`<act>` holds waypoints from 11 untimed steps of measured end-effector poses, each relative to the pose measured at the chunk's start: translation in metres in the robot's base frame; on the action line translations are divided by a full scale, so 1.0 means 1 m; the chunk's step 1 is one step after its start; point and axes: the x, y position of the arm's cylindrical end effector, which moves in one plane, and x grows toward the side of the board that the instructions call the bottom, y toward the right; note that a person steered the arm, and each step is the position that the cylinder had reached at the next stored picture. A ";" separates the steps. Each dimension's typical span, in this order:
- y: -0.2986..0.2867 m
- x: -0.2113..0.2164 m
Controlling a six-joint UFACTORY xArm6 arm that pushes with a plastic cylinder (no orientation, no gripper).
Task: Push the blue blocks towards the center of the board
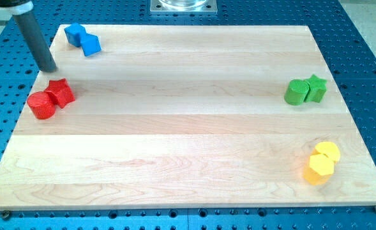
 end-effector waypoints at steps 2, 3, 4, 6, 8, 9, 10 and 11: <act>-0.003 -0.080; 0.009 -0.113; 0.039 -0.106; 0.124 -0.008; 0.188 0.074; 0.181 0.073; 0.141 0.087; 0.195 0.103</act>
